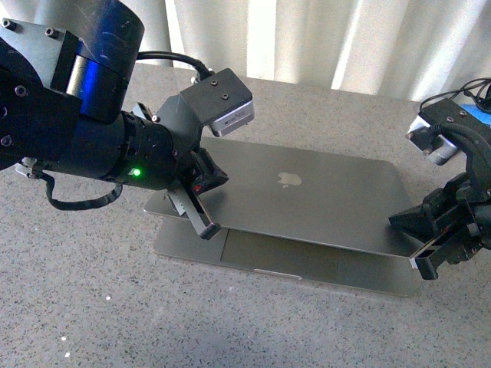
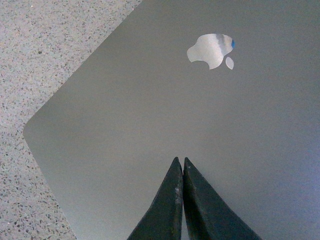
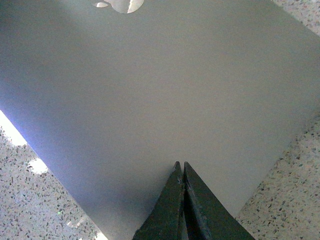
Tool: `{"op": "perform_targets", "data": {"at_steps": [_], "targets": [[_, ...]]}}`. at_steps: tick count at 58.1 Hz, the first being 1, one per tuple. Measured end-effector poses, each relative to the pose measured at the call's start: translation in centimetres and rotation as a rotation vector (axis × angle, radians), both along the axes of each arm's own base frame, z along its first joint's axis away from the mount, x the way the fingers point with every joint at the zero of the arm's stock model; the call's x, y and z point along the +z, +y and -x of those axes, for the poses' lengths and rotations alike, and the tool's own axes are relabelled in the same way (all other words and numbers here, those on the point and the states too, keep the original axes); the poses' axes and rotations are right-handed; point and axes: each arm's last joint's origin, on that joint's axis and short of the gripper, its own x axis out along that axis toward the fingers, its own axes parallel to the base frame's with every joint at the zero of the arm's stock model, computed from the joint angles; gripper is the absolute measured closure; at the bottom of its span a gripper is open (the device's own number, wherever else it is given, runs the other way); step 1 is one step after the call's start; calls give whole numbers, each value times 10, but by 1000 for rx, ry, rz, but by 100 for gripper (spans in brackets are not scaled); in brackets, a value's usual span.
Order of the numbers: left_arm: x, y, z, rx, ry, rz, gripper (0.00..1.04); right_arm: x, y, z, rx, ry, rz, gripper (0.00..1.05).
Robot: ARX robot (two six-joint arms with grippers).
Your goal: Close laptop
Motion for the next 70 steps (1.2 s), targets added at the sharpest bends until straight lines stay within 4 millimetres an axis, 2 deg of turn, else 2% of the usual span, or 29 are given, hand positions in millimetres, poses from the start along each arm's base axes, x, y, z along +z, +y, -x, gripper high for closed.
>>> {"op": "perform_targets", "data": {"at_steps": [36,70], "targets": [[-15,5,10,21,32,34,101,-7,-3,4,2,12,16,104],[-24,15,11,45,56,61,101,-12,-3,8,6,33,20,104]]}}
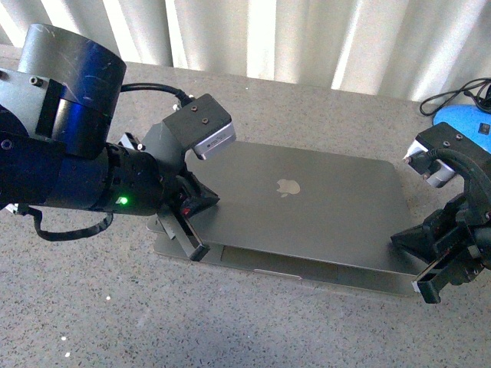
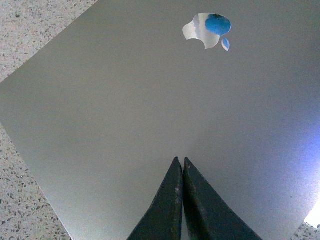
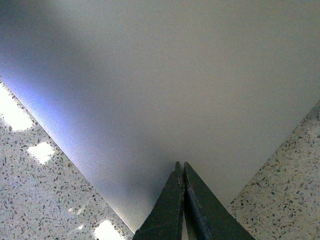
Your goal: Close laptop
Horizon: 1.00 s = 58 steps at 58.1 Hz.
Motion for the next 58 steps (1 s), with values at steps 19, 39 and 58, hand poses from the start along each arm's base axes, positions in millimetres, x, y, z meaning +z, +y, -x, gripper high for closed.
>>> {"op": "perform_targets", "data": {"at_steps": [19,39,58], "targets": [[-6,7,-1,18,15,24,101,-1,0,1,6,5,6,104],[-9,12,-1,15,38,45,101,-3,0,3,11,11,10,104],[-11,17,0,18,58,55,101,-8,-2,4,7,27,17,104]]}}
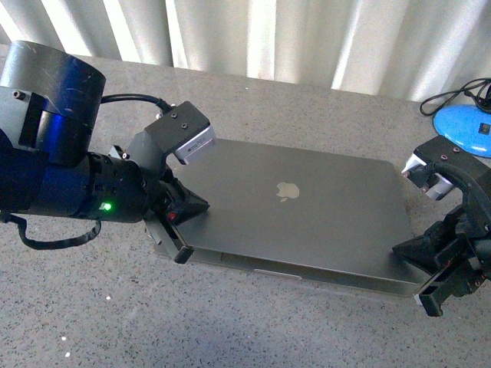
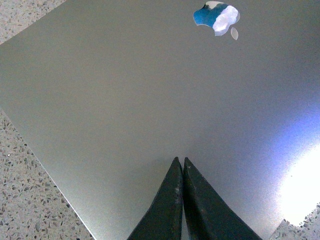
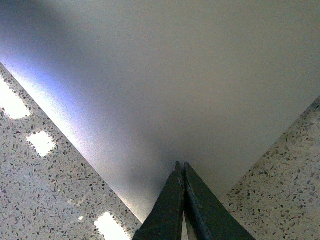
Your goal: Close laptop
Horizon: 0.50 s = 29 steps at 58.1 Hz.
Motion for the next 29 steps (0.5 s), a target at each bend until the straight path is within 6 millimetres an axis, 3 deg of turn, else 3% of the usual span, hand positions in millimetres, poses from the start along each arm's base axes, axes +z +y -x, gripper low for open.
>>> {"op": "perform_targets", "data": {"at_steps": [29], "targets": [[-2,9,1,5,46,22,101,-6,0,1,3,19,4,104]]}}
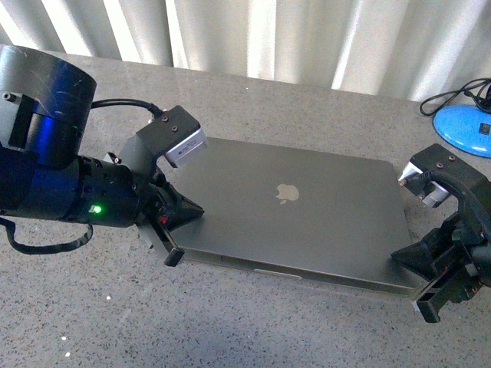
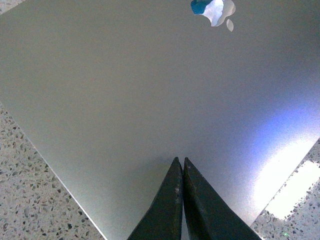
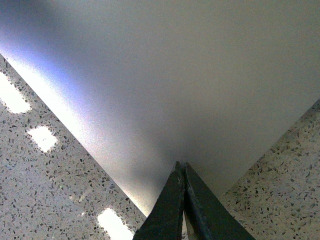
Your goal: Close laptop
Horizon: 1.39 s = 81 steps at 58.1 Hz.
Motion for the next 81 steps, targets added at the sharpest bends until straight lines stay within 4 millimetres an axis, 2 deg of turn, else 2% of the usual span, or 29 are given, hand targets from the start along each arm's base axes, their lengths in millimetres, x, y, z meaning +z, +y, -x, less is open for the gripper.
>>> {"op": "perform_targets", "data": {"at_steps": [32,81], "targets": [[-7,6,1,-10,61,42,101,-7,0,1,2,20,6,104],[-18,16,-3,41,202,200,101,-14,-4,1,1,37,11,104]]}}
